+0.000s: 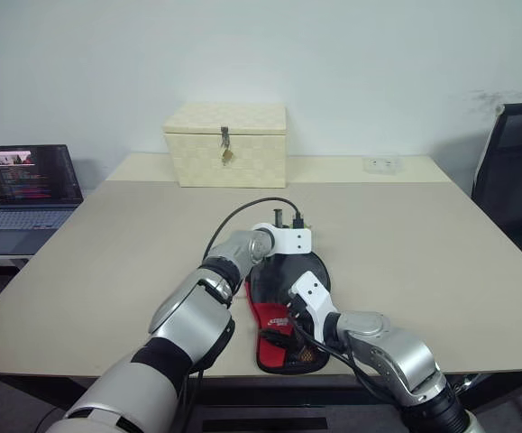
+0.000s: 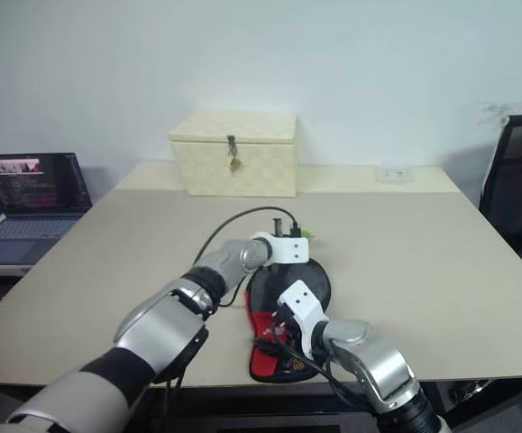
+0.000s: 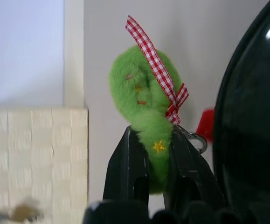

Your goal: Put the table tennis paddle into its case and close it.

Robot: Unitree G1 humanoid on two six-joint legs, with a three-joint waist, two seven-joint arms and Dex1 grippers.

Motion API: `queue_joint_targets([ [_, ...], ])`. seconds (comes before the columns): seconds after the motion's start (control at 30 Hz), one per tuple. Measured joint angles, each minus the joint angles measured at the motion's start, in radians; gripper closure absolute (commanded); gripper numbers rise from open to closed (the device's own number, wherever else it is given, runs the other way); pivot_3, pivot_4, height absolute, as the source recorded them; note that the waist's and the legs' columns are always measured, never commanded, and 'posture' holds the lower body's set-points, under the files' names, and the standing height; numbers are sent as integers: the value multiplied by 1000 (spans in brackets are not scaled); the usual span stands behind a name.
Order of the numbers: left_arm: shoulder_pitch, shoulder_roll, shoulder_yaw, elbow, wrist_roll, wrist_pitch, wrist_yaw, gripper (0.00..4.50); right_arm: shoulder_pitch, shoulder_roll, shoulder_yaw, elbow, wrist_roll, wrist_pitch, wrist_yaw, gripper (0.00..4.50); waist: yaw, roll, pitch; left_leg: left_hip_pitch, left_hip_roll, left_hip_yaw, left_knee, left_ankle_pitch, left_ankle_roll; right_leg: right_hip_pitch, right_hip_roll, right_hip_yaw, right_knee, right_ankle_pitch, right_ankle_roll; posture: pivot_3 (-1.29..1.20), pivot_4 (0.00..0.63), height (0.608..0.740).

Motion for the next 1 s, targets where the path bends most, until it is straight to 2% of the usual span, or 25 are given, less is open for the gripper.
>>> queue_joint_targets([
  [0.4,-40,-97,-44,3,47,-109,15,4407,0,7,0,2,-1,0,0,0,0,0,0,0,0,1,-1,0,0,0,0,0,0,0,0,0,150,740],
  [0.67,-33,-128,-27,3,15,-173,-91,4408,-9,19,0,19,0,-1,0,0,-3,0,0,1,0,1,-1,0,0,0,0,1,0,0,0,0,150,740],
  [0.7,-31,-127,-20,3,6,-173,-104,3682,-12,21,0,23,0,-1,1,0,-3,0,0,1,0,1,-1,0,0,0,0,1,0,0,0,0,150,740],
  [0.9,-25,-111,13,0,-29,-171,-156,1651,-35,30,0,53,4,-3,12,0,-14,0,0,2,0,2,0,0,0,0,0,1,1,0,0,0,150,740],
  [1.0,-18,-87,30,-1,-48,-170,-182,1651,-52,32,0,68,7,-6,24,0,-22,0,0,2,0,2,-1,0,0,0,1,1,2,0,0,0,150,740],
])
